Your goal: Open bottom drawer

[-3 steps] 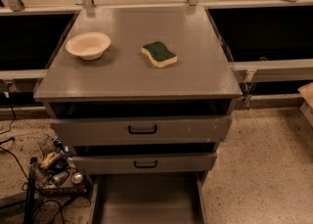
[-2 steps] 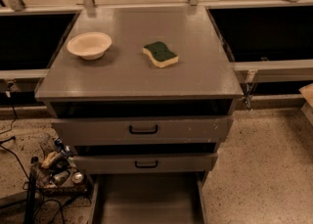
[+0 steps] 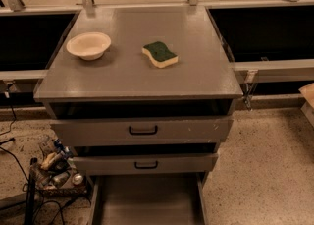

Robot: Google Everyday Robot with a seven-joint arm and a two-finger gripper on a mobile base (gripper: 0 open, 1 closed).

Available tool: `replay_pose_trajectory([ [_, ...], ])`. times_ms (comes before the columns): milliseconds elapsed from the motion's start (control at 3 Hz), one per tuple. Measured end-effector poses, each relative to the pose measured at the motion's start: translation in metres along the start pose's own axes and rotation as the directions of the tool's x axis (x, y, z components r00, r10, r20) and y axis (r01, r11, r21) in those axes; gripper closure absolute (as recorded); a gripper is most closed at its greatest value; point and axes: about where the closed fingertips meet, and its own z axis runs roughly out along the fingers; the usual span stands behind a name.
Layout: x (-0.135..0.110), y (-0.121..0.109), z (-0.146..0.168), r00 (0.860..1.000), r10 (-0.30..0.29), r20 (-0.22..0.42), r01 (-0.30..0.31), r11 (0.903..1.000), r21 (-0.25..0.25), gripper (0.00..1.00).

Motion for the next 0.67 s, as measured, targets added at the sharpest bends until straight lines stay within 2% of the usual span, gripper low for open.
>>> replay_pose_trajectory([
  [333, -0.0108, 0.0078, -0.0110, 0.998, -0.033, 0.047, 0.032, 0.9988, 0.037, 0.00],
  [667, -0.0174, 0.0159, -0.0201, 0.996, -0.058, 0.071, 0.055, 0.9971, 0.053, 0.00],
])
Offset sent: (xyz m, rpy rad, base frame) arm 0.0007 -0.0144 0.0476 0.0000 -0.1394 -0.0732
